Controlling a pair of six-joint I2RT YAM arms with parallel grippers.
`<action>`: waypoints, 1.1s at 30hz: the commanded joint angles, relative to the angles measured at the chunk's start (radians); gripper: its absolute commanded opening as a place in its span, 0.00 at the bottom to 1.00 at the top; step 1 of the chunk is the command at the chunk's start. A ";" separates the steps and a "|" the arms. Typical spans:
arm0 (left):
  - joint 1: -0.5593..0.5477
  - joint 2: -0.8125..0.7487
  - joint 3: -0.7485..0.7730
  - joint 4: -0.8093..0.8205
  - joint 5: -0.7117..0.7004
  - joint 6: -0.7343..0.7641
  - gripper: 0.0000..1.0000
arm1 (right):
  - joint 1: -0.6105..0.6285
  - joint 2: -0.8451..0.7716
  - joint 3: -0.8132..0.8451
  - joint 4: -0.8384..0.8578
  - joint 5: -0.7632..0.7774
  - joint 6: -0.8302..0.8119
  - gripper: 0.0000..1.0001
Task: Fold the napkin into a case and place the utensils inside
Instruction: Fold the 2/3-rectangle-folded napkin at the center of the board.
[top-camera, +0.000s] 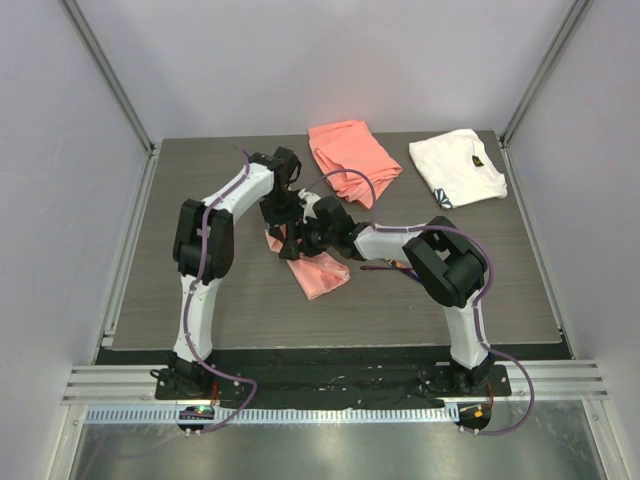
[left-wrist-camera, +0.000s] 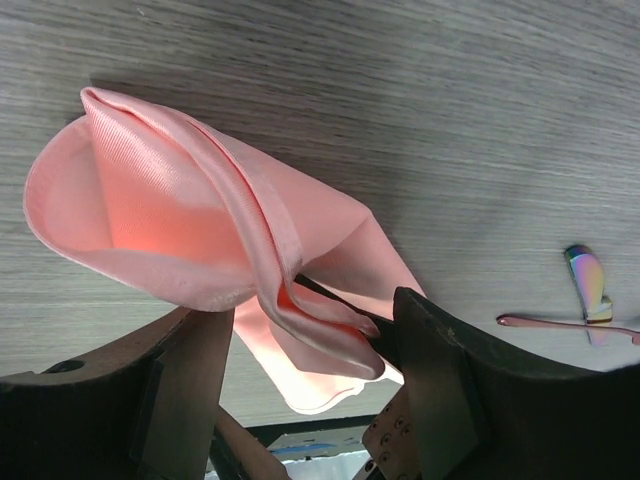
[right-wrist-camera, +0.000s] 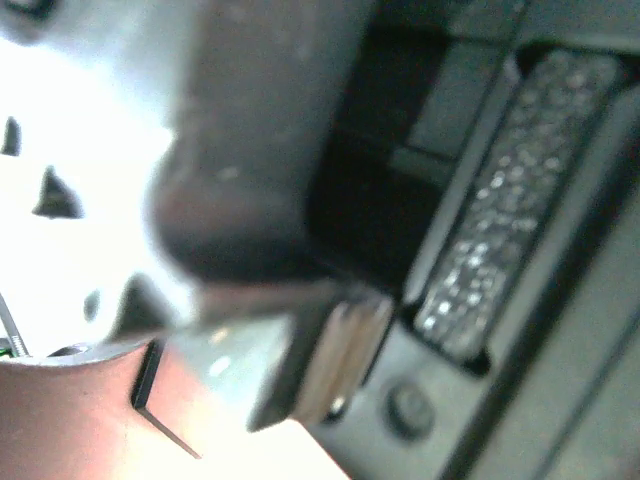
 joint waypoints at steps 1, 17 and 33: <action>-0.012 0.000 -0.003 0.016 0.071 0.039 0.68 | -0.001 -0.001 -0.007 -0.111 0.069 -0.062 0.73; 0.037 -0.164 -0.251 0.223 0.181 0.188 0.25 | -0.010 -0.084 -0.065 -0.101 0.040 -0.065 0.74; 0.055 -0.126 -0.230 0.240 0.192 0.291 0.00 | -0.174 -0.290 -0.171 -0.087 -0.122 -0.011 0.71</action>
